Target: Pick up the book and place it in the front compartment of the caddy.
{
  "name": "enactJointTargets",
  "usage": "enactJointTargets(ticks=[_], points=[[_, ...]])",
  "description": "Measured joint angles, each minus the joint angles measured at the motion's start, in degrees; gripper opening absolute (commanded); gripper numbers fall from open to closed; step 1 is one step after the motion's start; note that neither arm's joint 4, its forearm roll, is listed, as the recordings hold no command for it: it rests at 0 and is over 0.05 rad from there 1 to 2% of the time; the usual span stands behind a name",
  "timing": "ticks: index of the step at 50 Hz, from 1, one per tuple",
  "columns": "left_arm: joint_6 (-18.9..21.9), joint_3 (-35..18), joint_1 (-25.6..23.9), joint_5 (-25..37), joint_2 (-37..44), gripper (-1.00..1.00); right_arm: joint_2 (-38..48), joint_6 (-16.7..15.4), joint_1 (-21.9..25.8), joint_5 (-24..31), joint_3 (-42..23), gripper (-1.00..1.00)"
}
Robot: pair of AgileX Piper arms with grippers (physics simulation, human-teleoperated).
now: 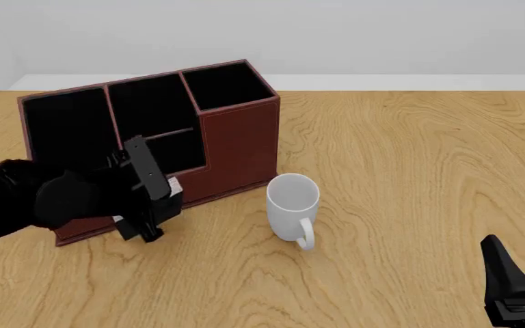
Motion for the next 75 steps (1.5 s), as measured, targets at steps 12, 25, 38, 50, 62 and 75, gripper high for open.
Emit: enactJointTargets(ticks=[12,25,38,50,62,75], points=[[0.32,0.11,-3.38,8.02,-10.63,-1.0,0.0,0.0,0.0,0.0,0.0,1.0],[0.91,-1.38,-12.04,16.37,-21.24,-1.0,0.0,0.0,-0.01,0.0,0.0,1.0],[4.13,-2.54,-18.82,20.32,-27.03,-1.0,-0.01,0.0,0.0,0.0,0.0,1.0],[8.04,-4.59,-18.6,20.56,-27.37,-1.0,-0.01,0.0,0.0,0.0,0.0,1.0],[10.36,-8.35,-16.49,19.47,-23.96,-1.0,0.0,0.0,0.0,0.0,0.0,1.0],[12.81,-12.5,-13.65,18.14,-19.32,-1.0,0.0,0.0,0.0,0.0,0.0,1.0]])
